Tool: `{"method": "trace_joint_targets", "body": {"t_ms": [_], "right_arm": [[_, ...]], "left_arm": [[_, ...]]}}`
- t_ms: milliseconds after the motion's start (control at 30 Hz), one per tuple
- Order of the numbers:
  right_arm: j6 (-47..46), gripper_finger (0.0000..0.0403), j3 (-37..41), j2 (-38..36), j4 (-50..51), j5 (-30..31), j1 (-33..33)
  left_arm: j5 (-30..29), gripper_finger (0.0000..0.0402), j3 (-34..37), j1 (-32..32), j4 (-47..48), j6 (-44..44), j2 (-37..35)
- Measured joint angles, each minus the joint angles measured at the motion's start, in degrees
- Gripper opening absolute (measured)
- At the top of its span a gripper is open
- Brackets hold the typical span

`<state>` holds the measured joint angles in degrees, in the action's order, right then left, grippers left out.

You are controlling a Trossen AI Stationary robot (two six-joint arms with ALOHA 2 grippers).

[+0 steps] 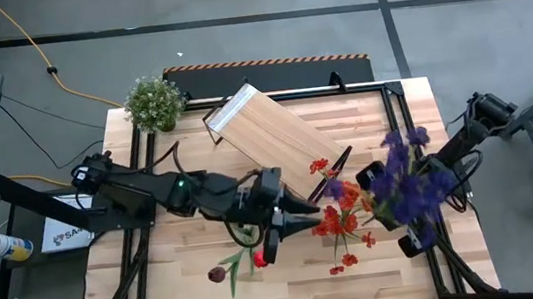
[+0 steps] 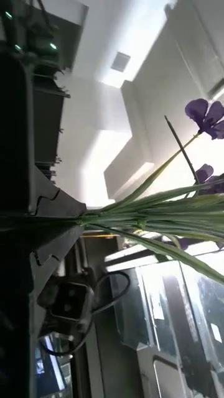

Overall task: Pick and place flowers into a vace then onto a shelf
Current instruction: Put the blue flowers into the right transparent vase

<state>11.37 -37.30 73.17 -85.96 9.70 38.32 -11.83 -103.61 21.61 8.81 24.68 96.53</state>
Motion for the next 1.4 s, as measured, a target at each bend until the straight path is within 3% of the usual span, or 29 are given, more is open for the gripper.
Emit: {"method": "trace_joint_targets", "body": {"t_ms": [267, 533, 800, 1400], "right_arm": [[-6.2, 0.0000, -6.8, 0.5, 7.8, -2.5, -6.4], [-11.4, 0.0000, -16.1, 6.2, 12.5, -7.2, -11.2], [-15.9, 0.0000, -19.4, 9.4, 12.5, -10.0, -12.9], [-15.0, 0.0000, -25.4, 14.3, 13.9, -9.4, -13.6]], "left_arm": [[0.6, 0.0156, 0.0, -0.4, -2.1, -3.3, 0.0], [0.3, 0.0156, 0.0, -0.4, -1.5, -3.7, 0.0], [0.3, 0.0156, 0.0, -0.3, -1.2, -4.1, 0.0], [0.5, 0.0156, 0.0, -0.3, -1.0, -4.9, 0.0]]}}
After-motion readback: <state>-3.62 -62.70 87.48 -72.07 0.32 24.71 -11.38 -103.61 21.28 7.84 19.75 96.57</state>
